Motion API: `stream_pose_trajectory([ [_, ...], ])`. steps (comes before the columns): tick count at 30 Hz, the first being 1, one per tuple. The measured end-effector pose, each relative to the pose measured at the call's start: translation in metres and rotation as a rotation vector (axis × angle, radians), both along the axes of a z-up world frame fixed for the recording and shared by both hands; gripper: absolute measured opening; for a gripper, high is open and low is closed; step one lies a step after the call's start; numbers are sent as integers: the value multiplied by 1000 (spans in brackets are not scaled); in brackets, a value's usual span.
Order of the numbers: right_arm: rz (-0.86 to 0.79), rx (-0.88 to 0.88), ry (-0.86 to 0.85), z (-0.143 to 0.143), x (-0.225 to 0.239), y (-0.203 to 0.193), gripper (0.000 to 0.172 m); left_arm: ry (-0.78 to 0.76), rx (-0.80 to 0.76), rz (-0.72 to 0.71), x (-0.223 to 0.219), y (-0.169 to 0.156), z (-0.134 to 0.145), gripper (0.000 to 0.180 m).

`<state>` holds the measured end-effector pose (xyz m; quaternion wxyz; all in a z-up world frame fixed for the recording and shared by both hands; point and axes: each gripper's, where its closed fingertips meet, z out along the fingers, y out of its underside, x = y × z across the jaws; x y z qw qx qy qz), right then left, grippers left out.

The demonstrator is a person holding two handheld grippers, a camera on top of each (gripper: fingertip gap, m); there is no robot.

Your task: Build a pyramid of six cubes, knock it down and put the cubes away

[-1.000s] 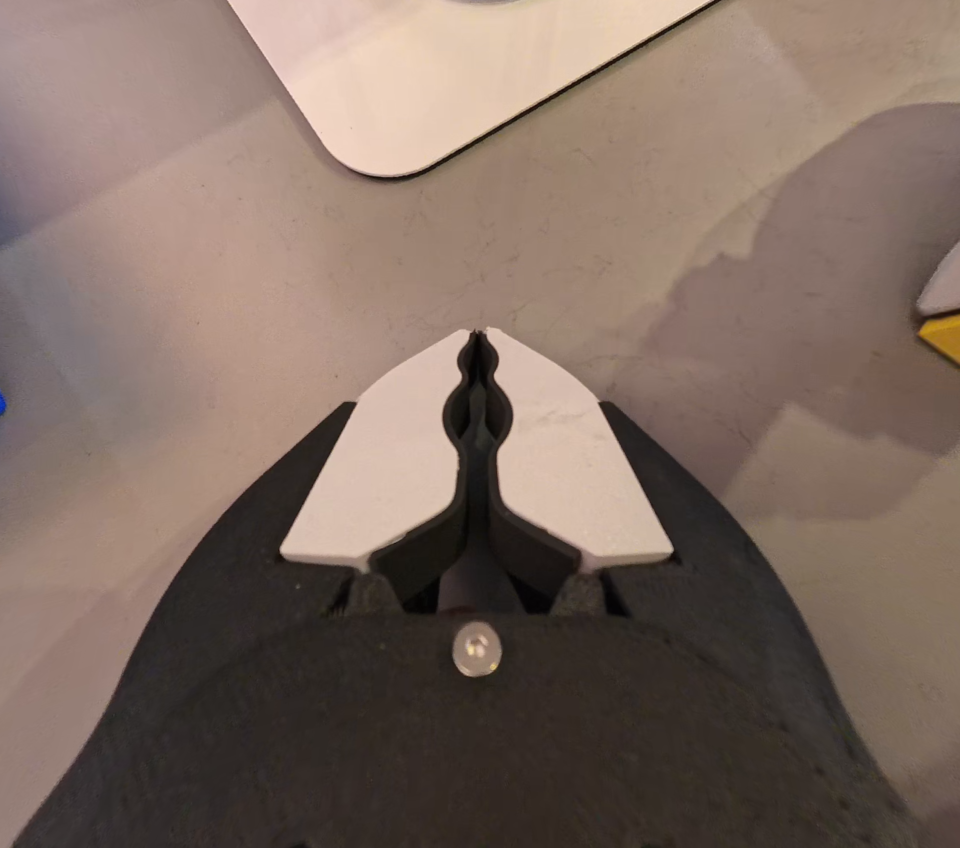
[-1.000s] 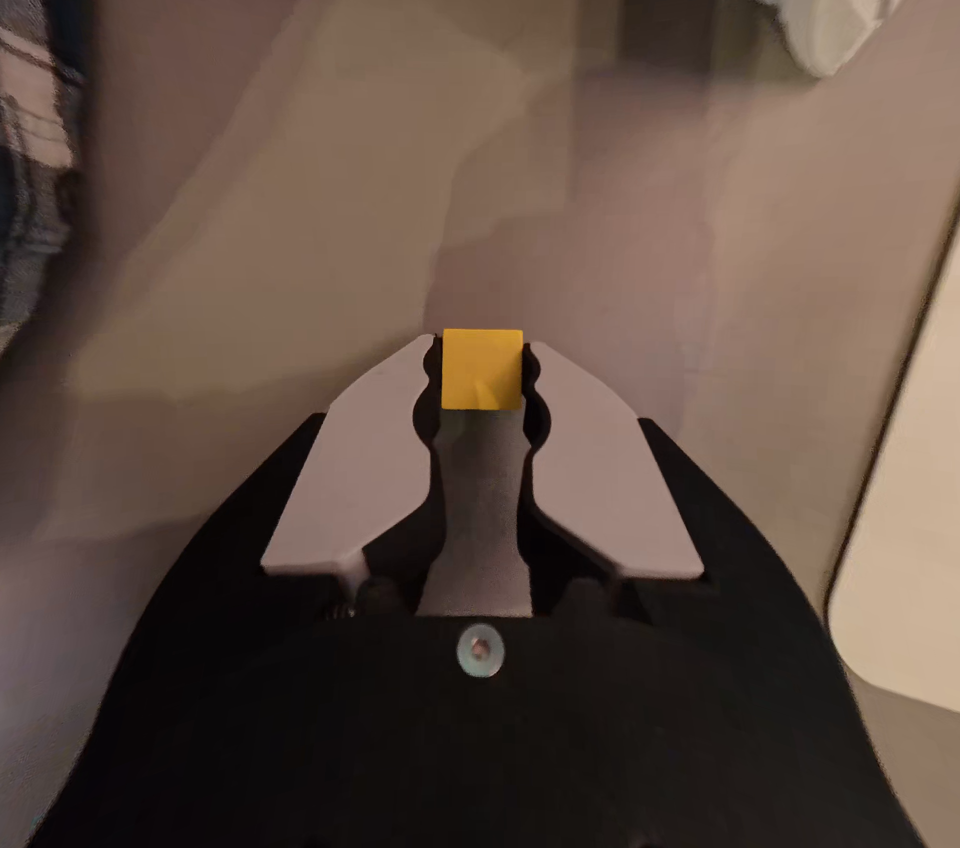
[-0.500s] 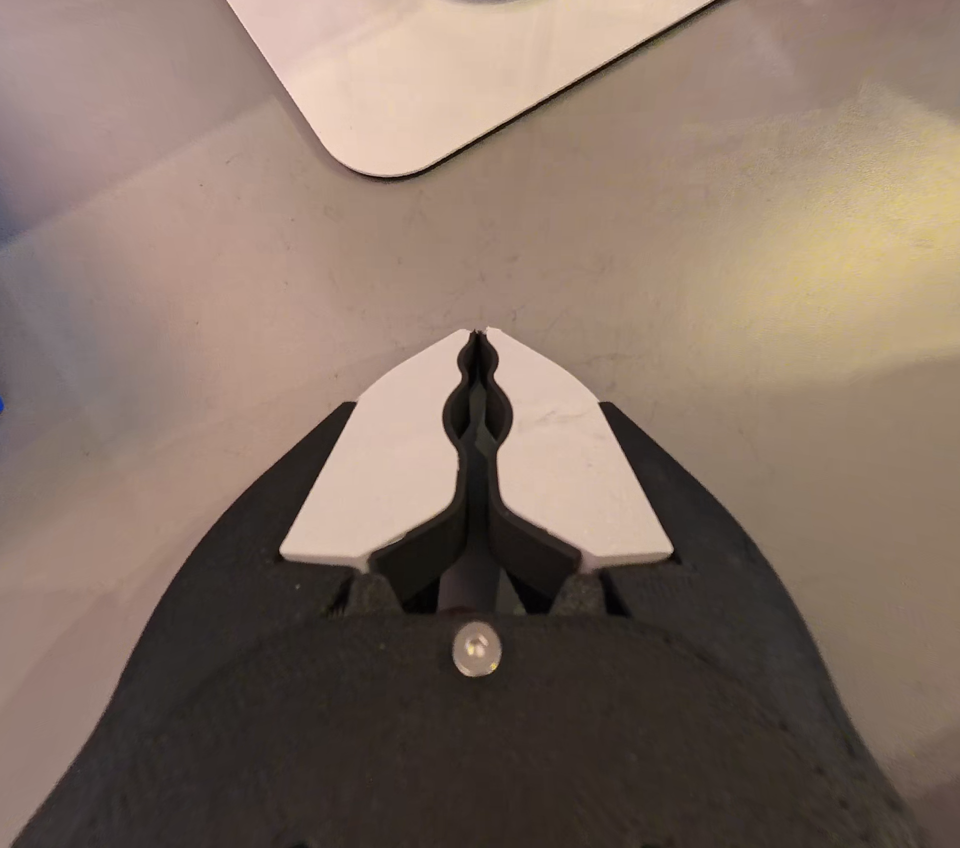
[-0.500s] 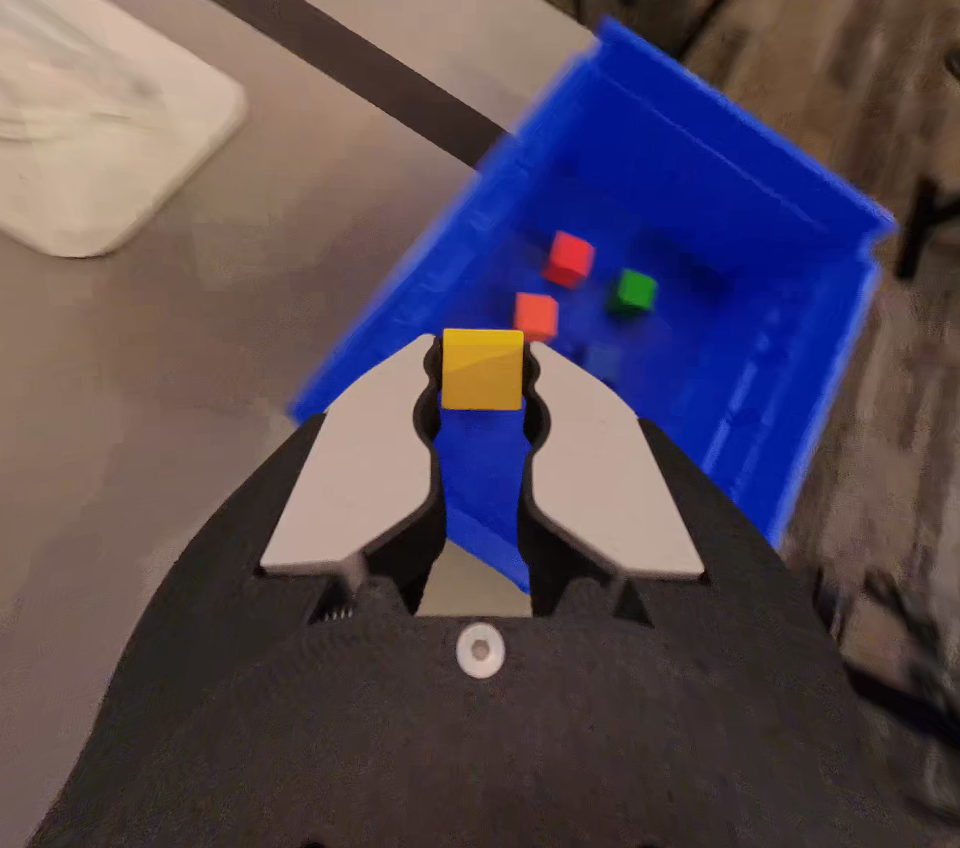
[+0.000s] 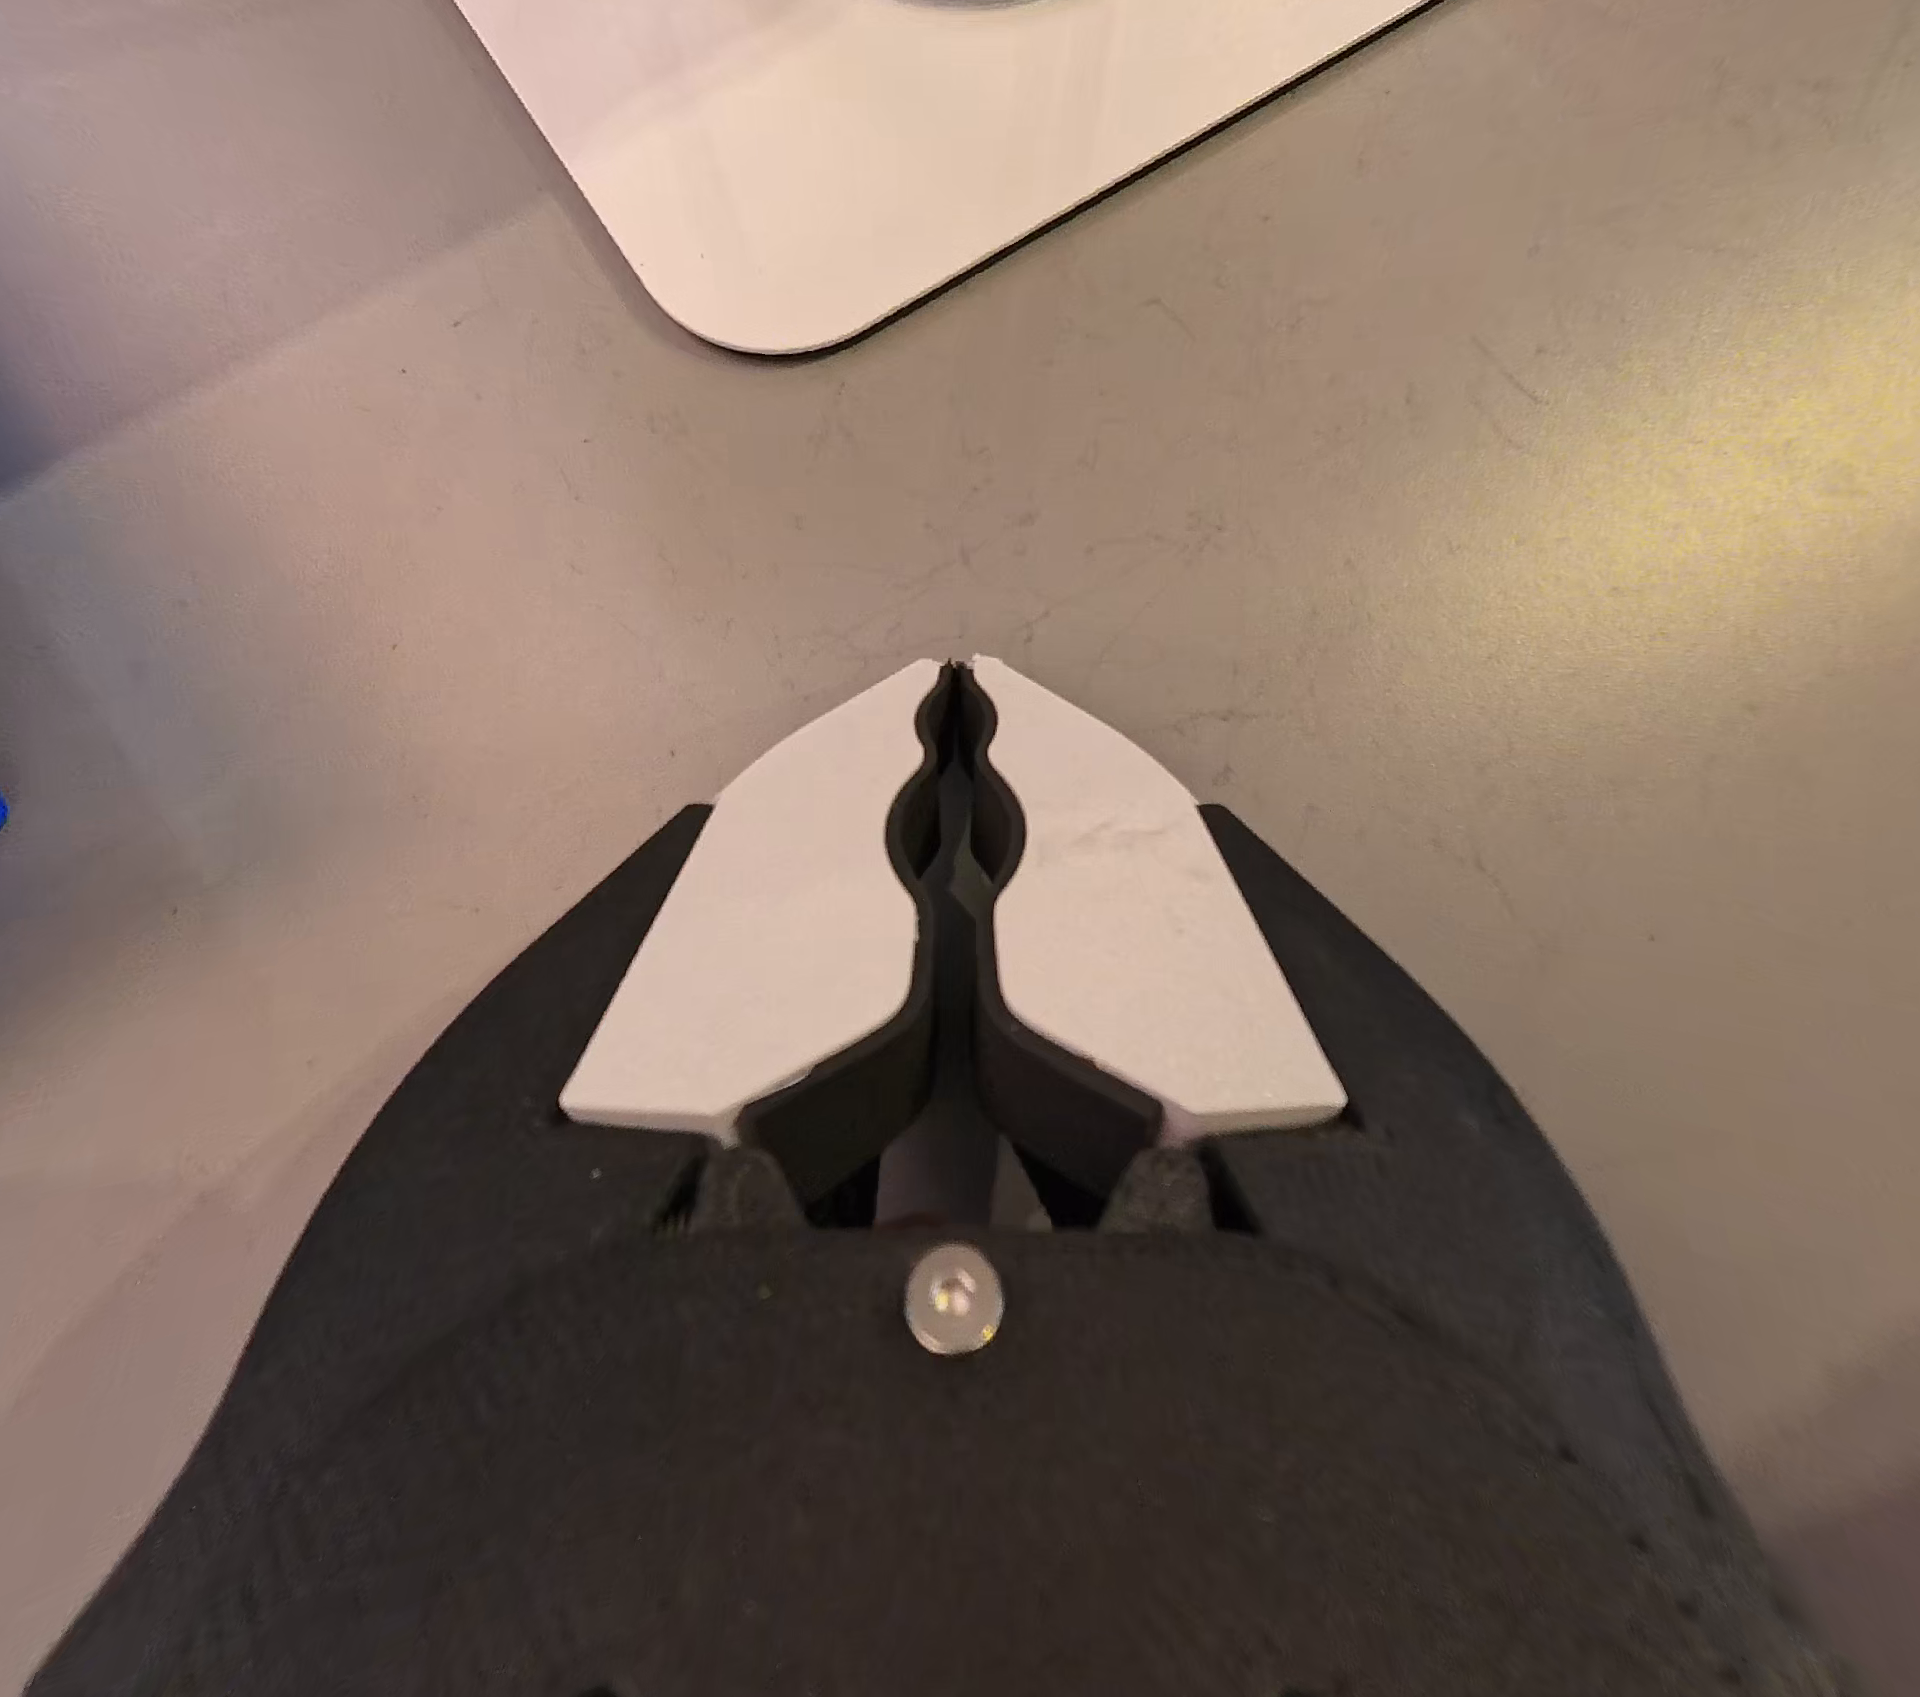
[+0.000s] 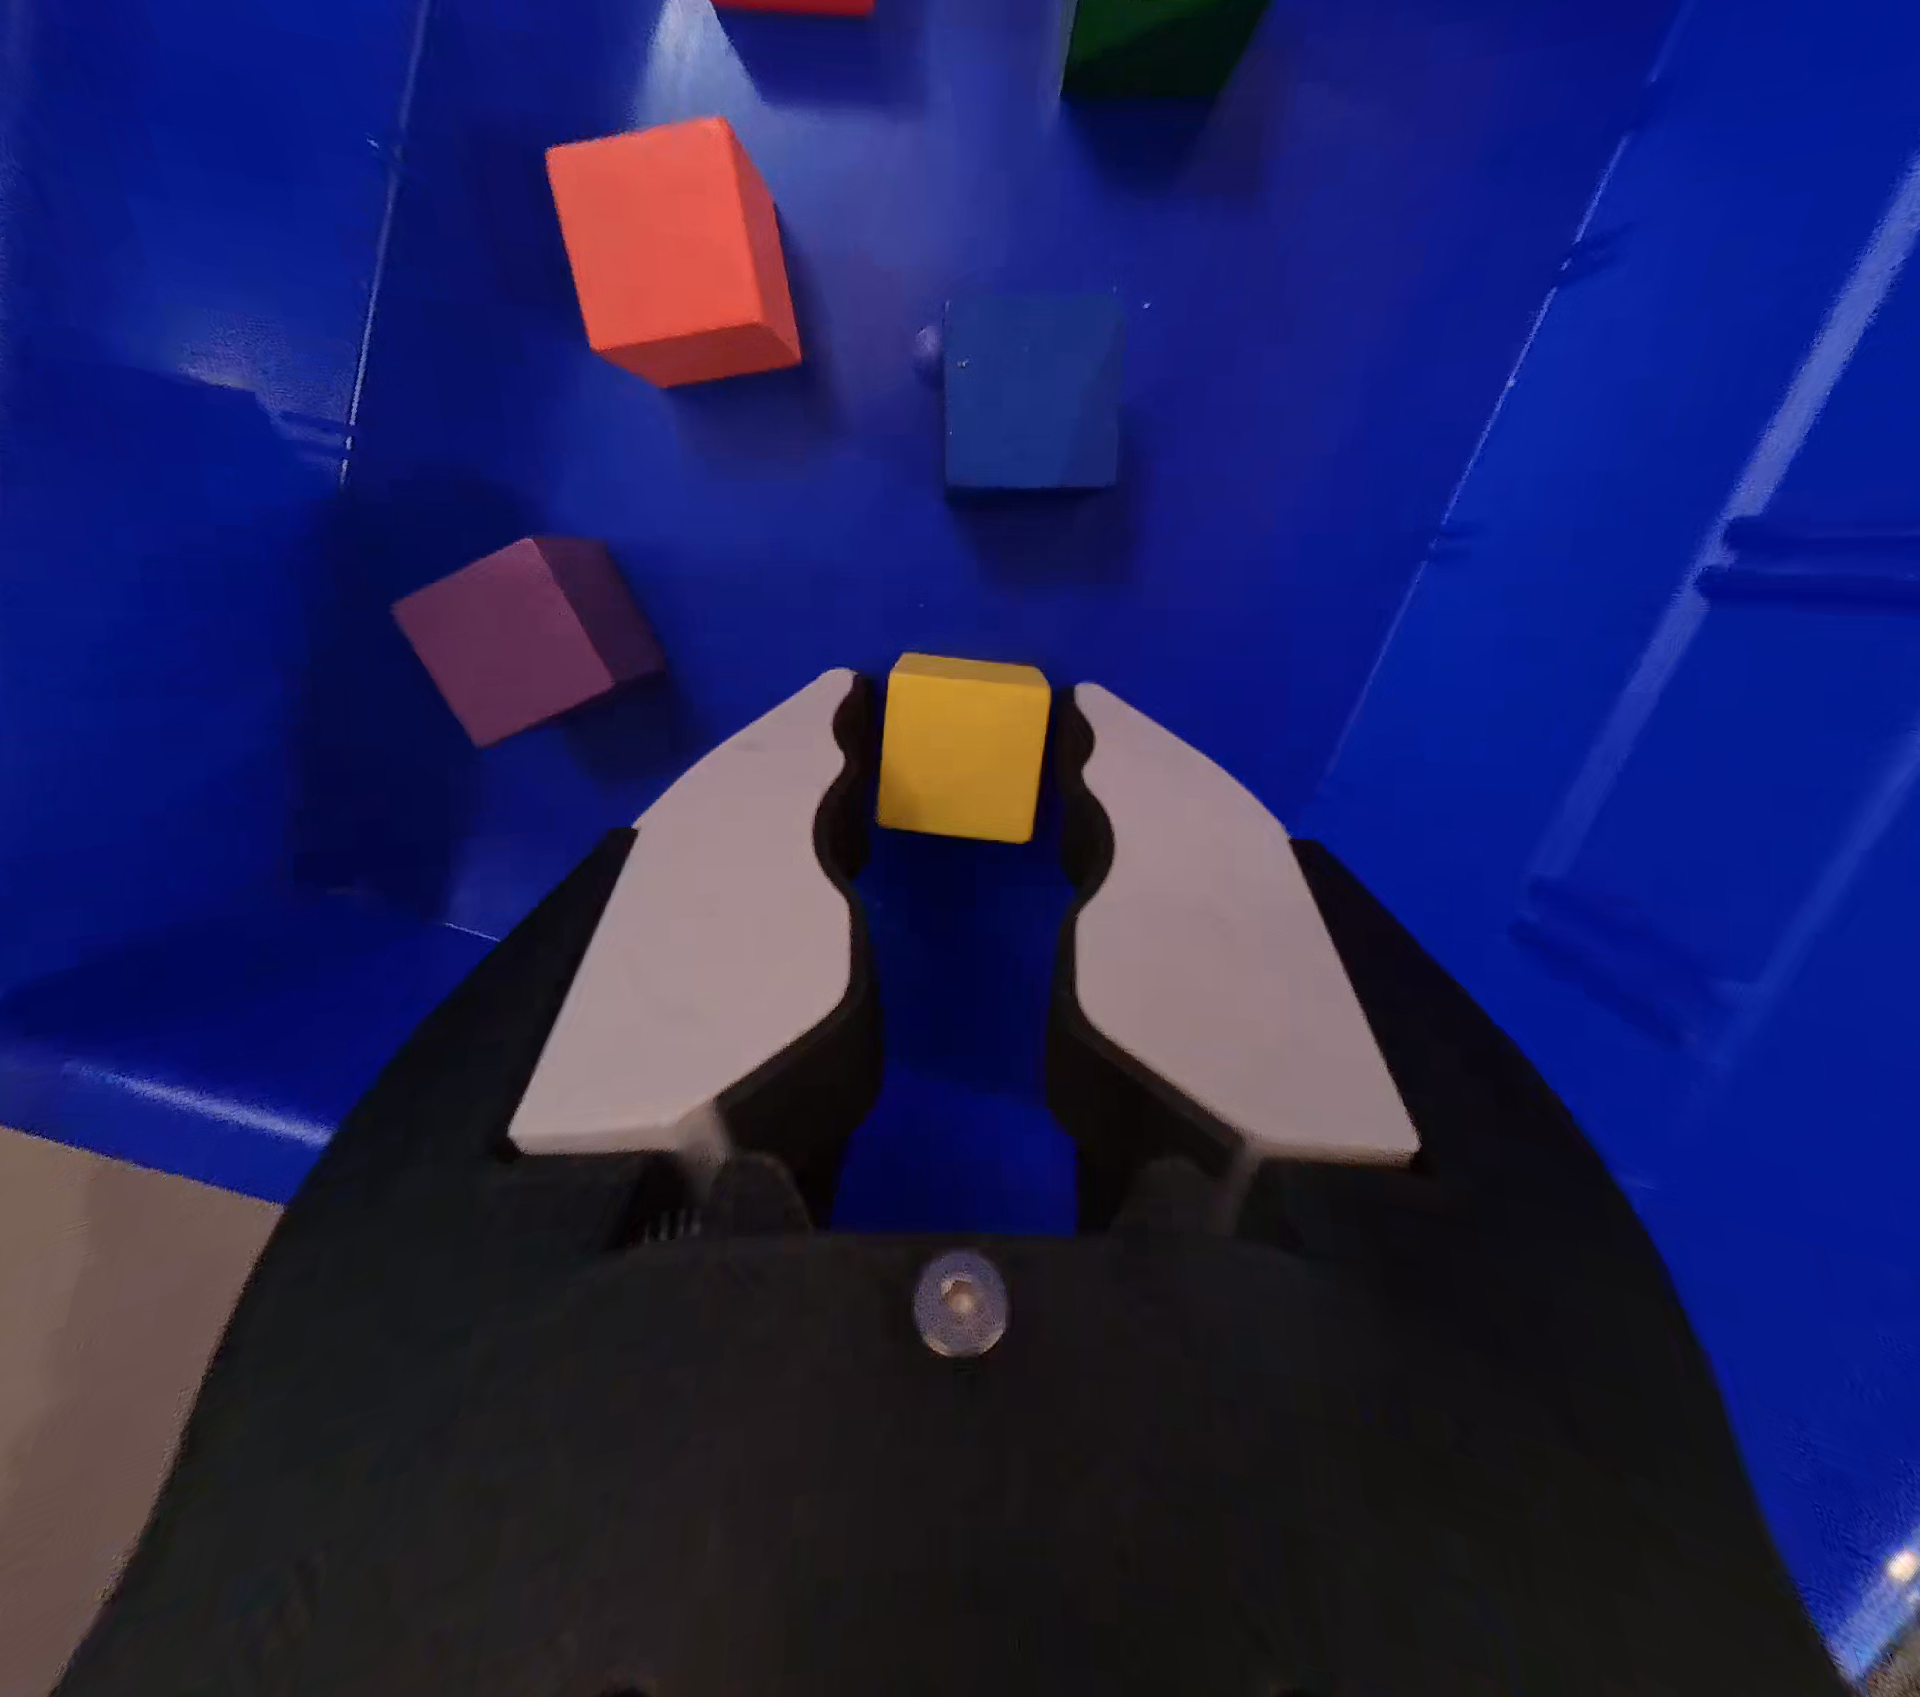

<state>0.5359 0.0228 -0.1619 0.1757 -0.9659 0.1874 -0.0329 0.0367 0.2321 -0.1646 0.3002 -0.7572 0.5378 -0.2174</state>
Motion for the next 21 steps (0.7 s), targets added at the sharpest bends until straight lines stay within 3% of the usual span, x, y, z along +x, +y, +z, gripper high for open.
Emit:
stream_pose_trajectory([
  [3,18,15,-27,10,1,3,40,0,0,1,1,0,0,0],
  [12,169,279,-176,88,-53,15,36,-2,-4,-2,2,0,0,0],
  [17,270,419,-93,92,-115,23,18,-3,-3,-4,3,0,0,0],
  [20,253,428,-122,82,-126,19,28,2,9,4,3,1,0,0],
  [21,239,431,-162,83,-123,17,37,5,21,19,2,2,0,8],
])
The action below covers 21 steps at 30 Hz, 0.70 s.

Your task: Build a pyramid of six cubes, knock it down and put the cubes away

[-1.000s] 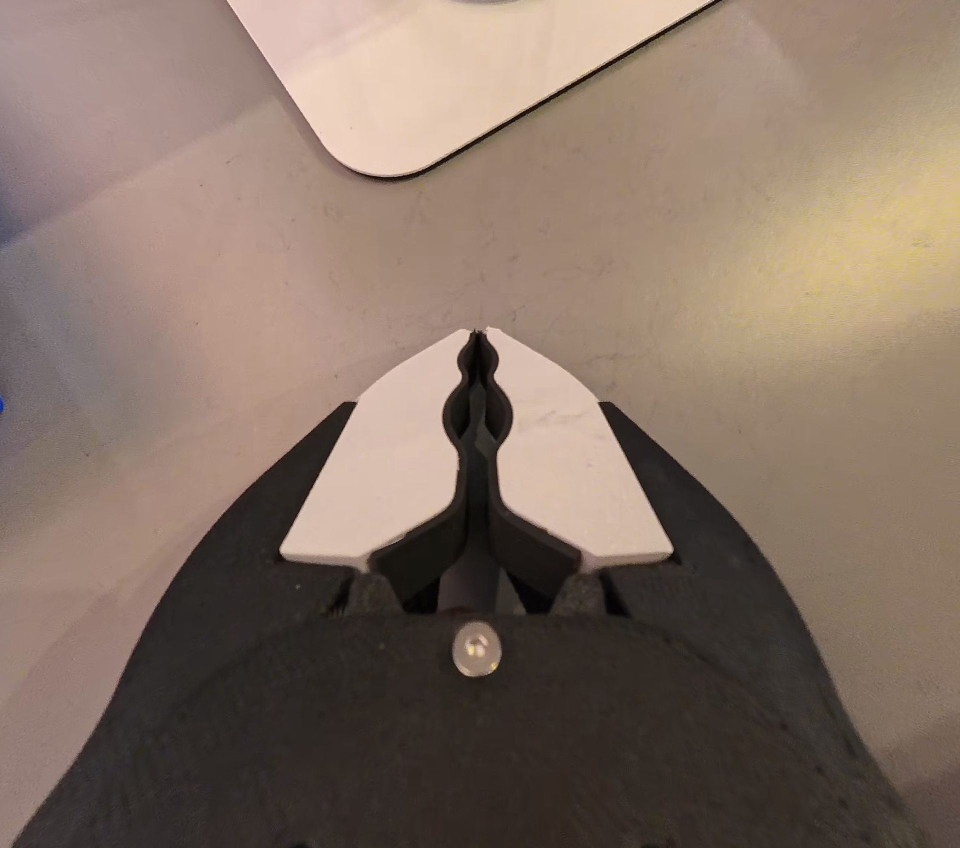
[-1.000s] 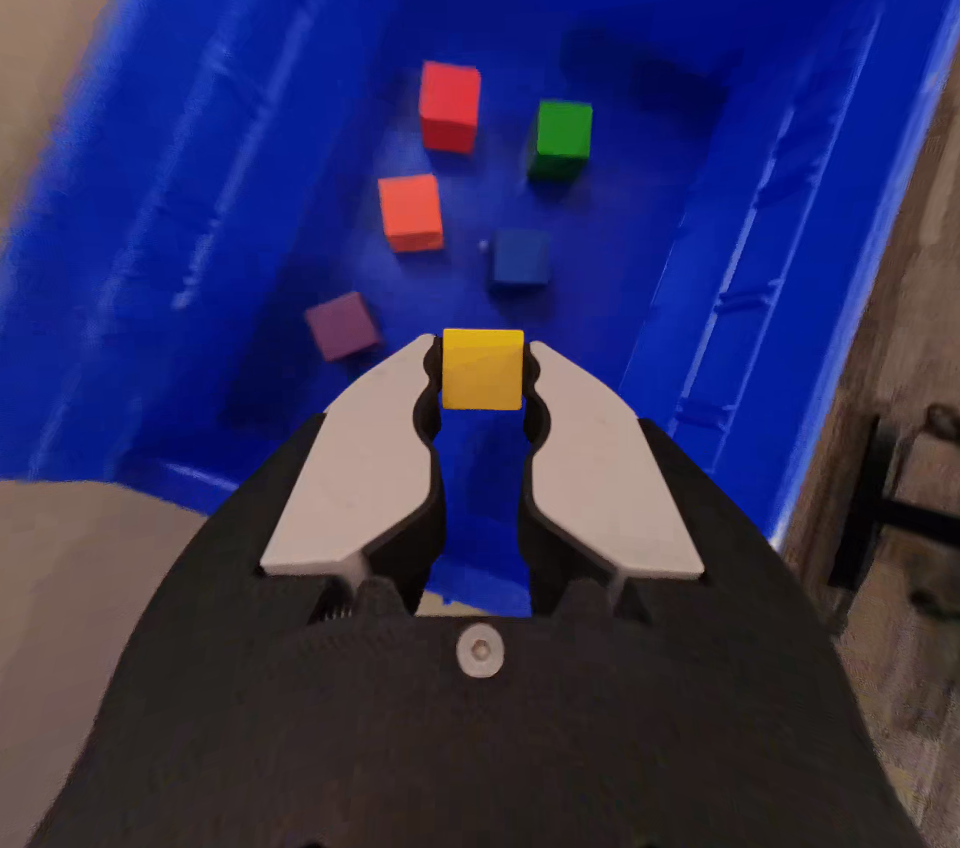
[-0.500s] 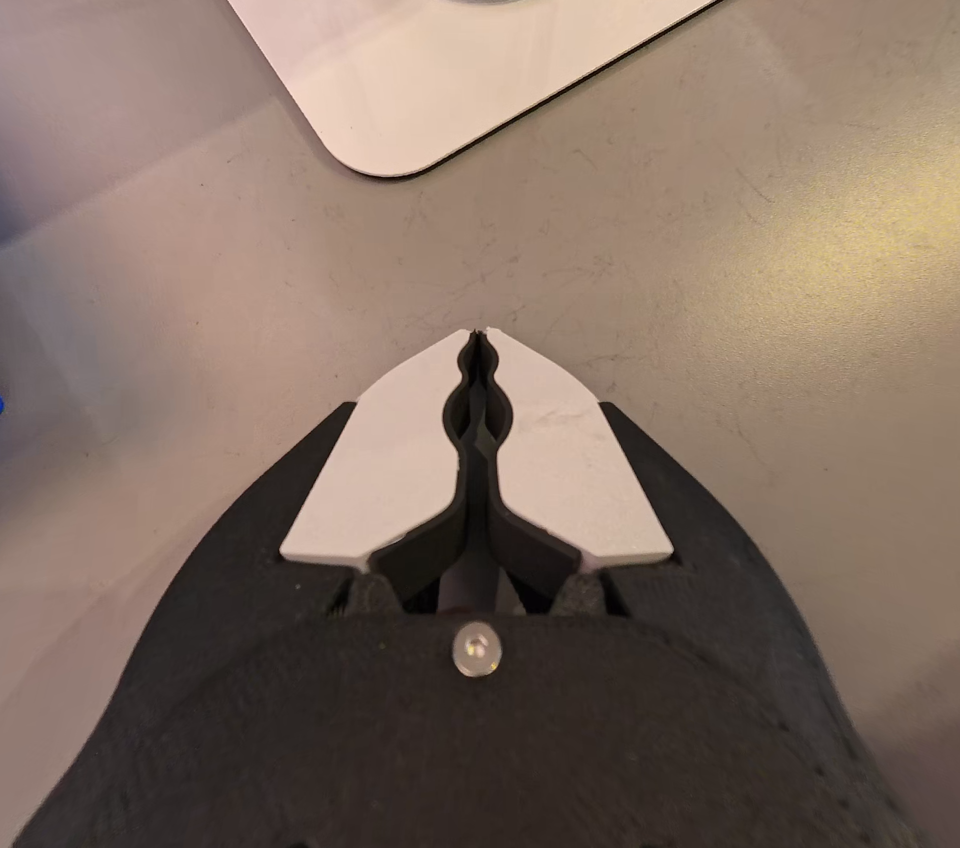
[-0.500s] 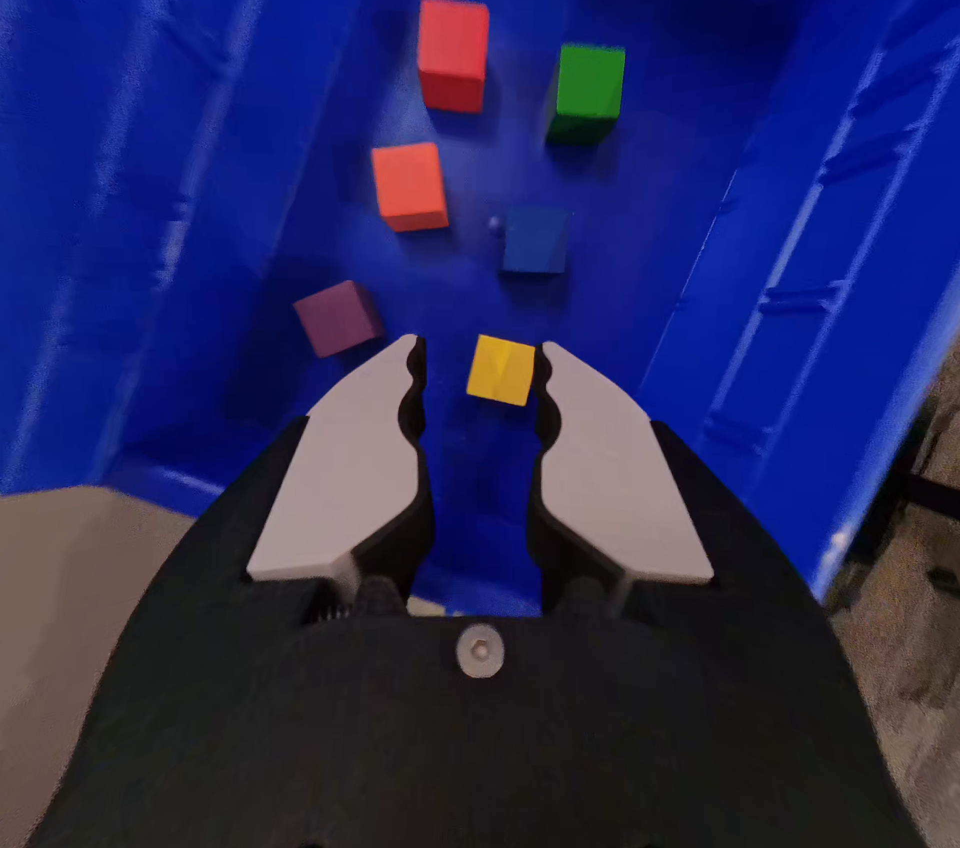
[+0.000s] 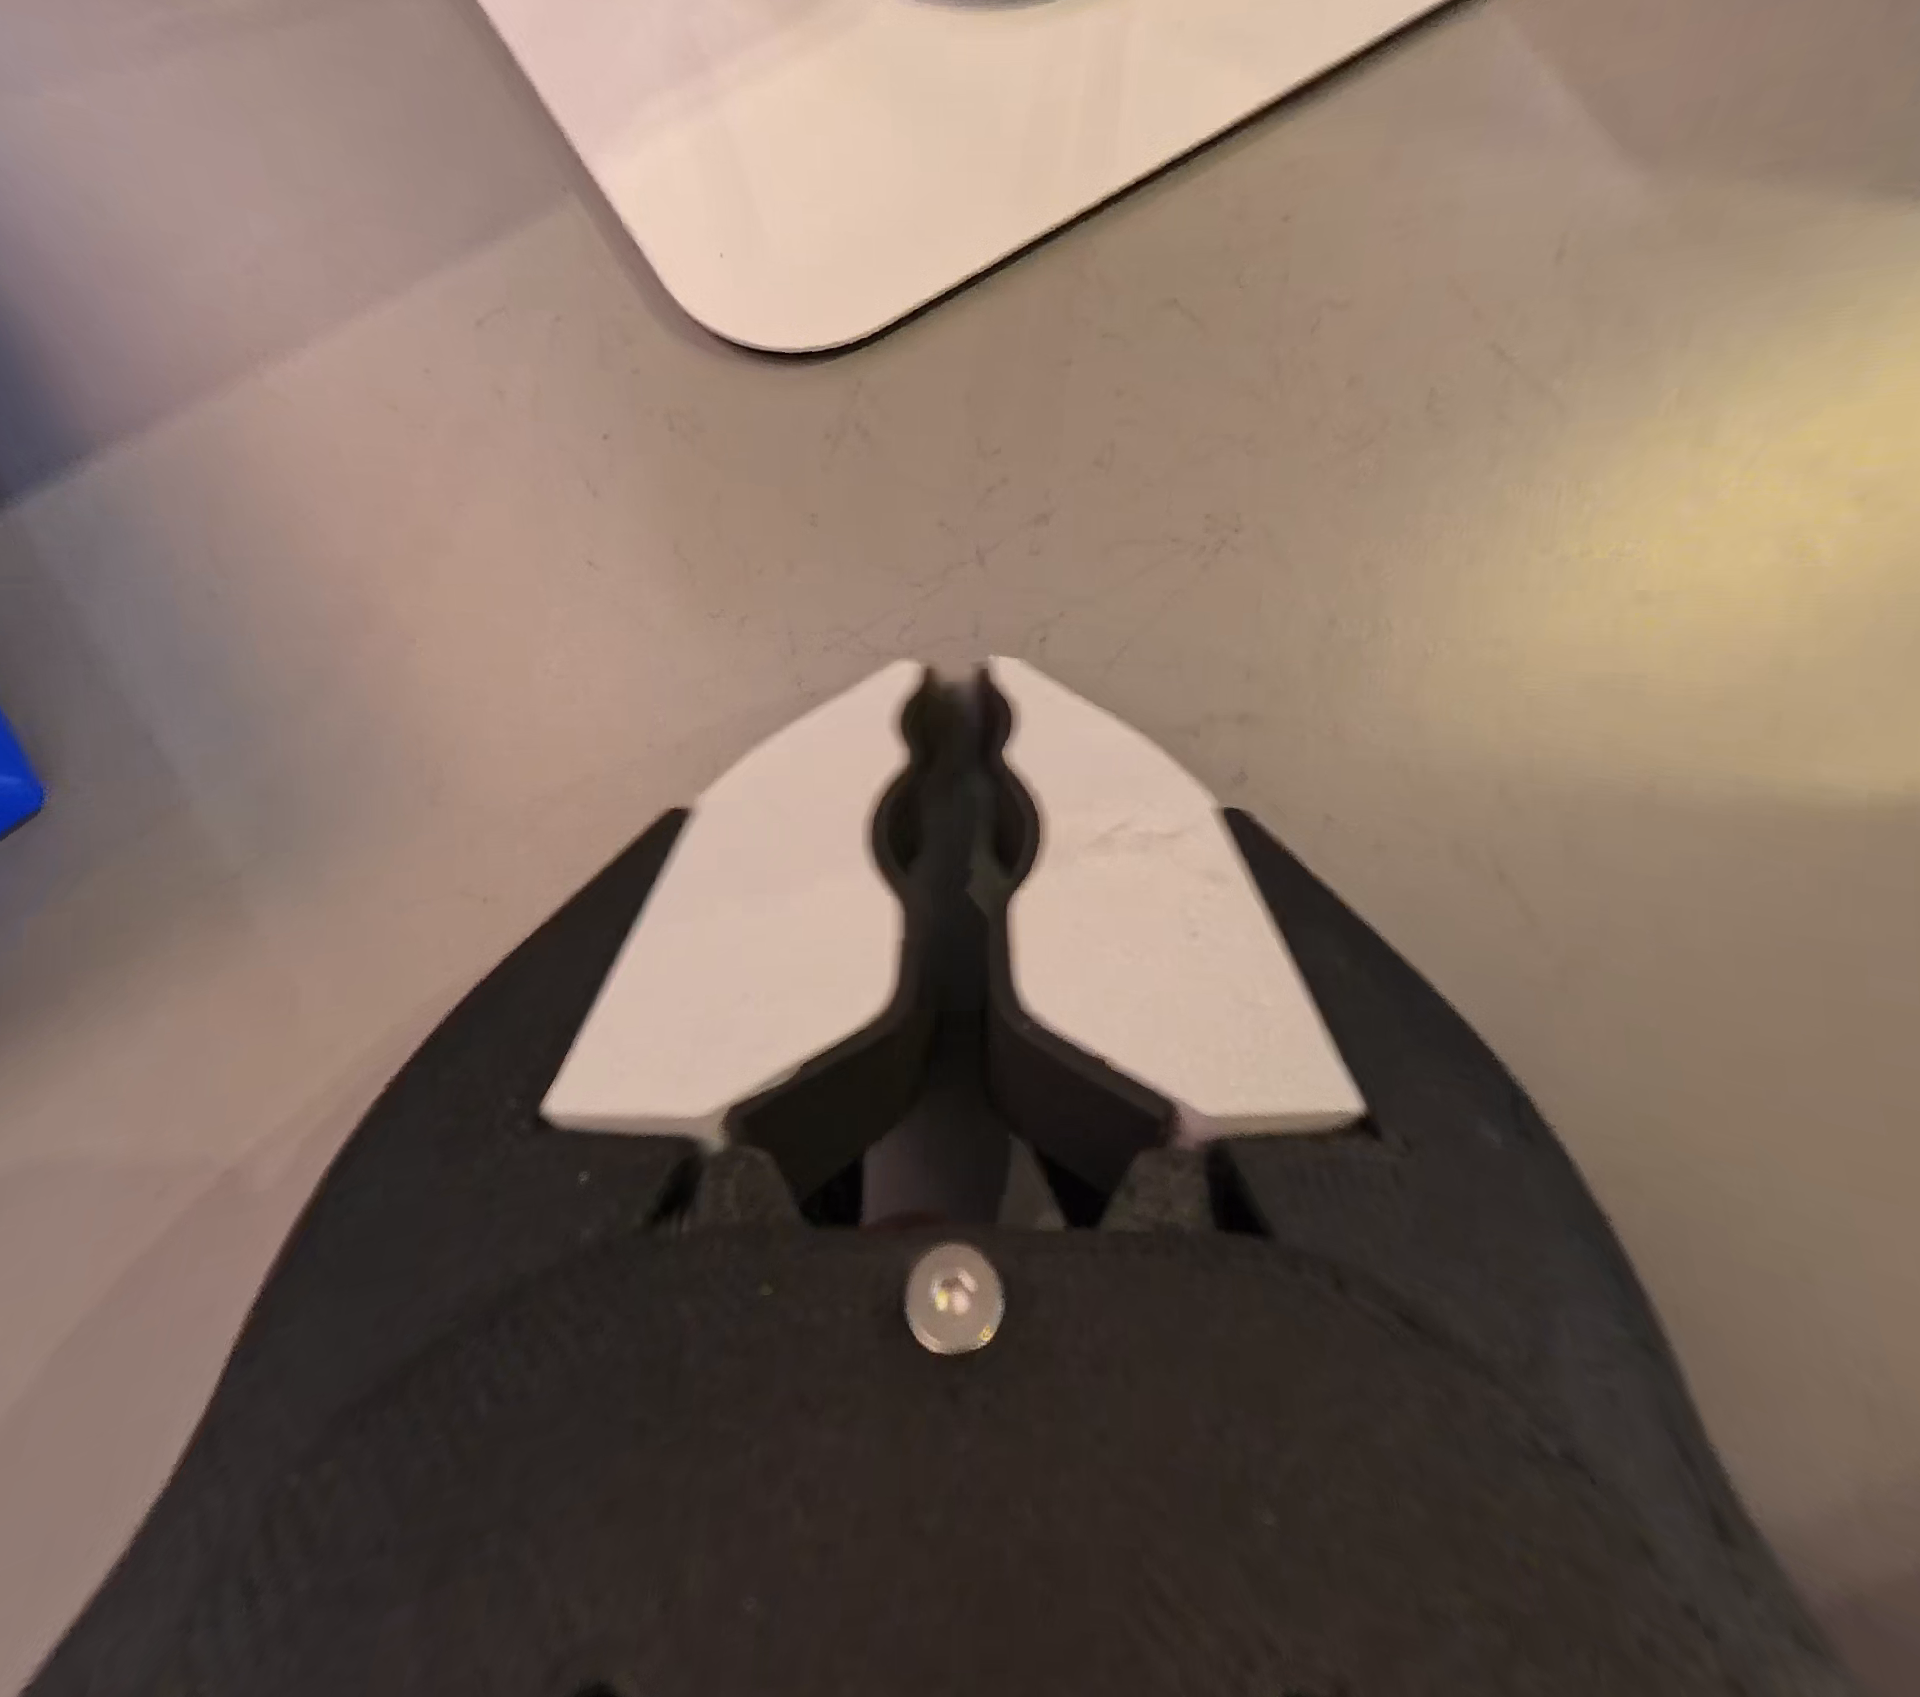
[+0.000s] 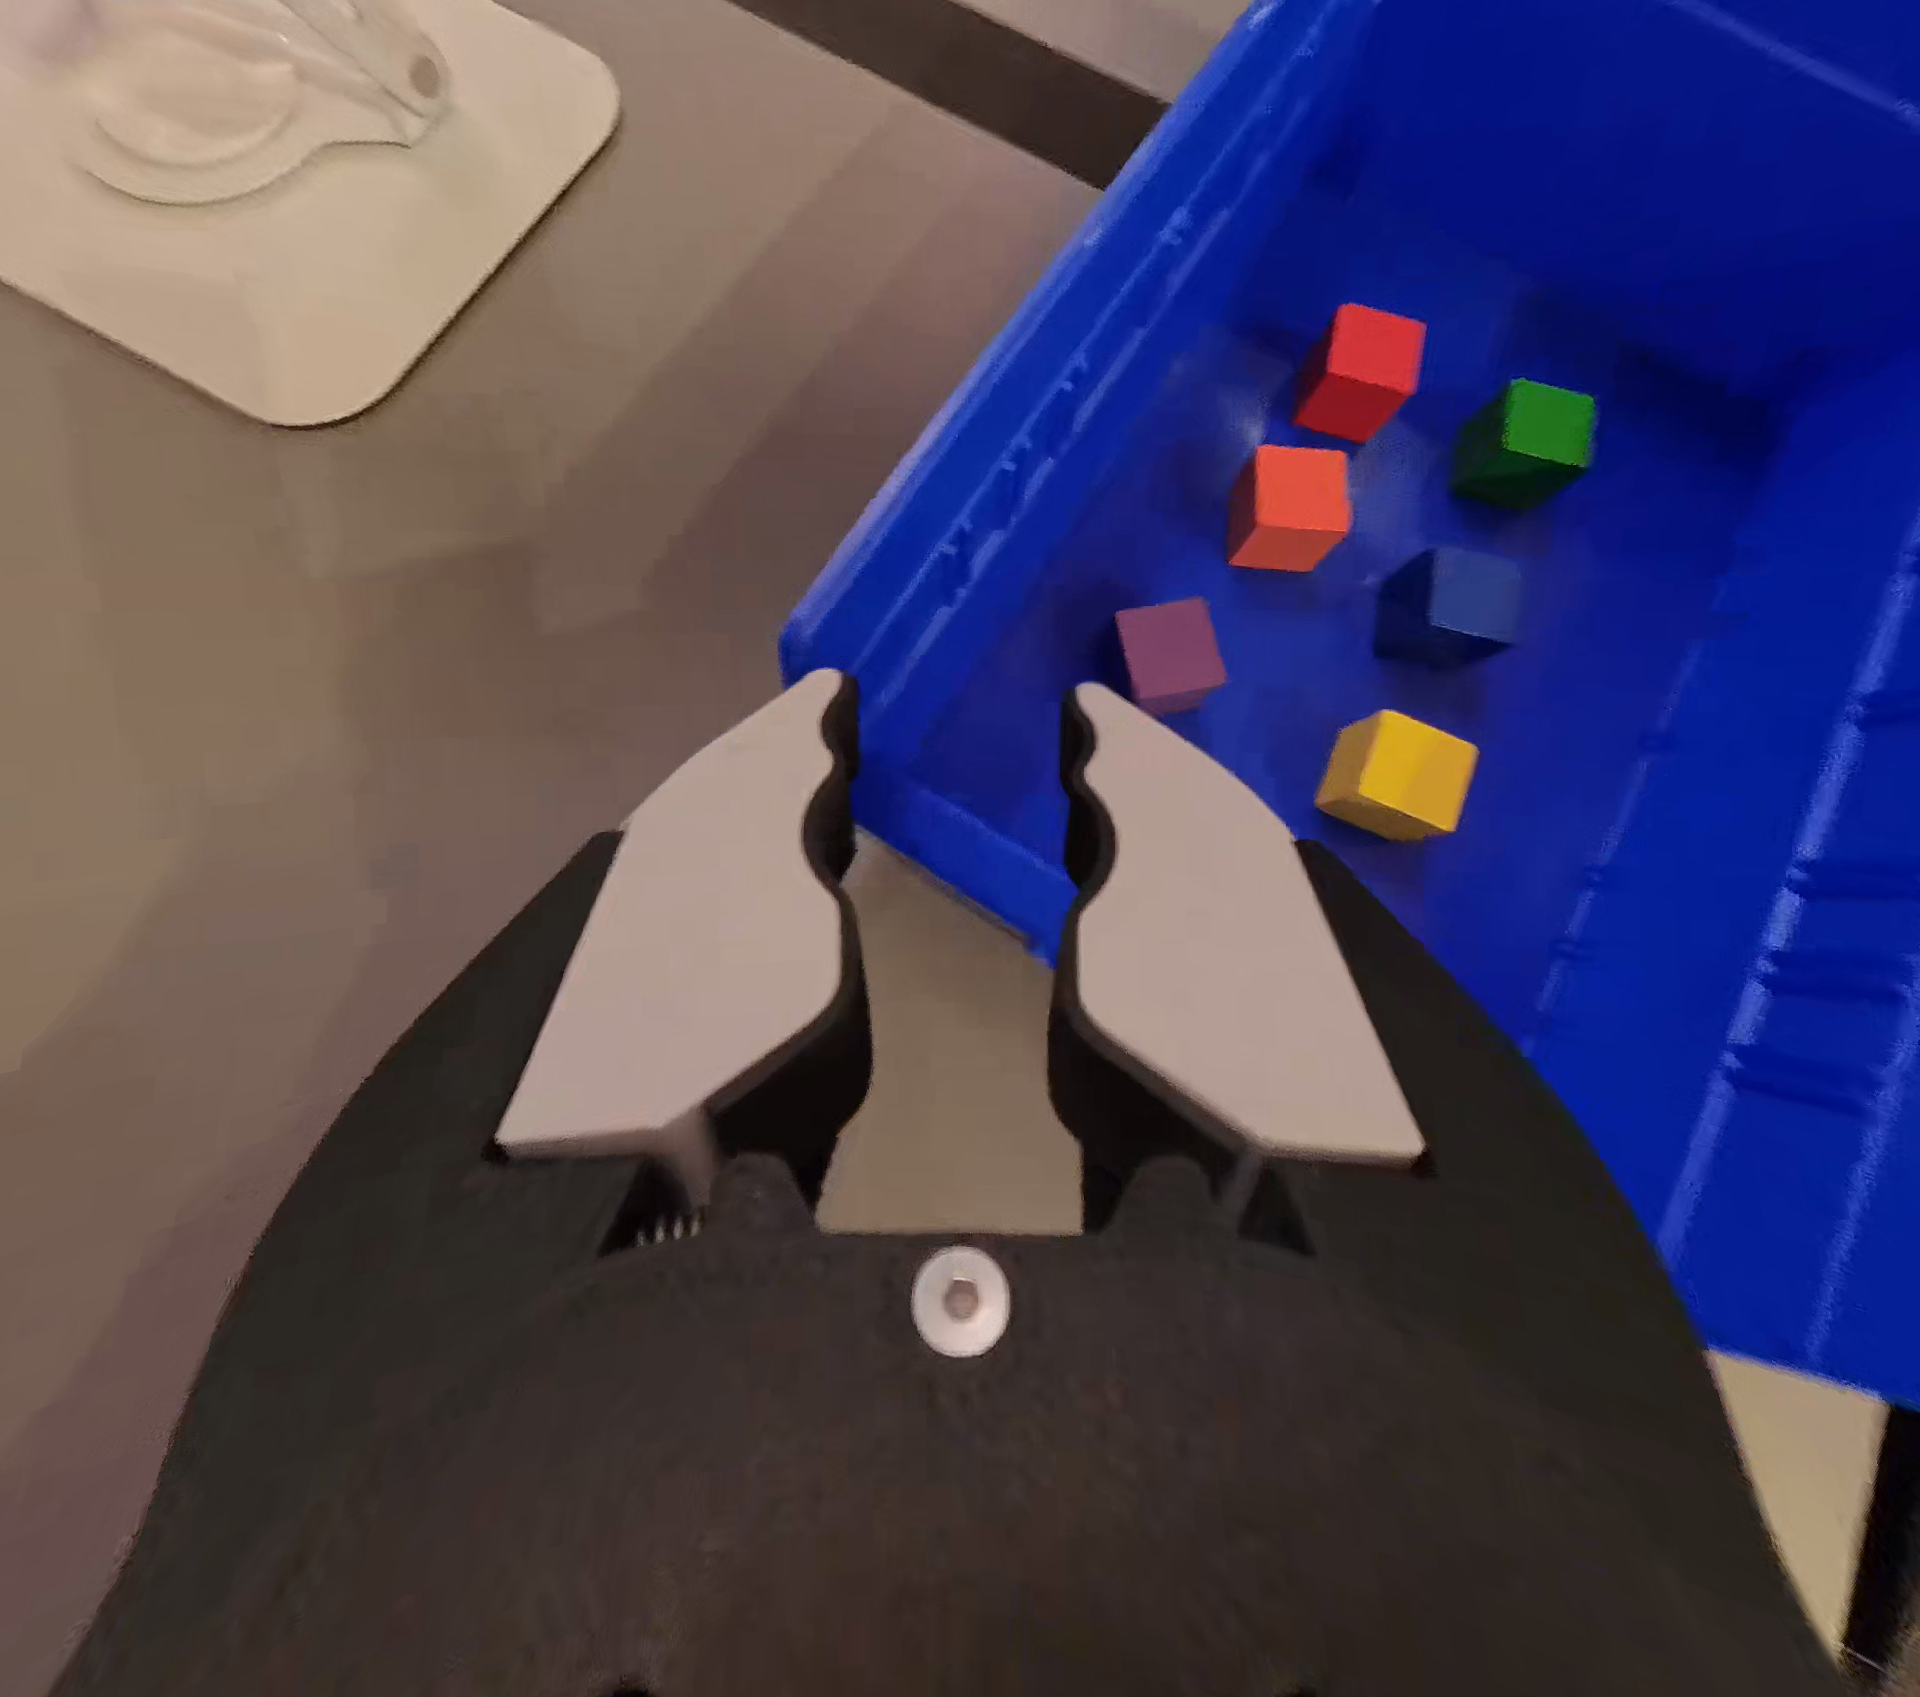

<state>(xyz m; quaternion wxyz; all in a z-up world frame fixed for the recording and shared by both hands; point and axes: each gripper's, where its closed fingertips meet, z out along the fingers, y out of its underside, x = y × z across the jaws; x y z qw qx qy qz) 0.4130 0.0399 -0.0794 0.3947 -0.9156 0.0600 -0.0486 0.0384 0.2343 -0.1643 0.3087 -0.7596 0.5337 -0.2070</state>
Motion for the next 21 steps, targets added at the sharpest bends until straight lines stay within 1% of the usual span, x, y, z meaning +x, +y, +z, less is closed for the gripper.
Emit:
stream_pose_trajectory([
  [2,-51,24,-67,4,11,-6,53,-1,2,27,-4,3,0,31],
  [3,-76,33,-87,7,17,-10,56,-1,-2,39,-8,4,0,43],
  [4,-103,43,-103,11,23,-14,59,-1,-10,50,-13,5,0,50],
  [6,-163,57,-140,19,39,-24,69,0,-17,66,-23,9,-1,57],
  [8,-233,68,-173,29,56,-37,73,7,-8,85,-36,14,-1,70],
  [11,-357,103,-223,46,87,-60,79,10,42,141,-61,29,2,83],
  [12,-400,107,-228,48,99,-68,84,2,64,172,-72,36,5,85],
  [15,-510,65,-221,41,131,-94,94,-27,92,315,-113,70,15,94],
  [17,-561,56,-160,30,144,-105,103,-57,101,437,-145,101,26,101],
  [19,-589,60,-116,21,153,-111,104,-114,116,551,-176,134,41,108],
  [21,-603,73,-75,14,158,-113,105,-136,132,649,-206,166,53,114],
])
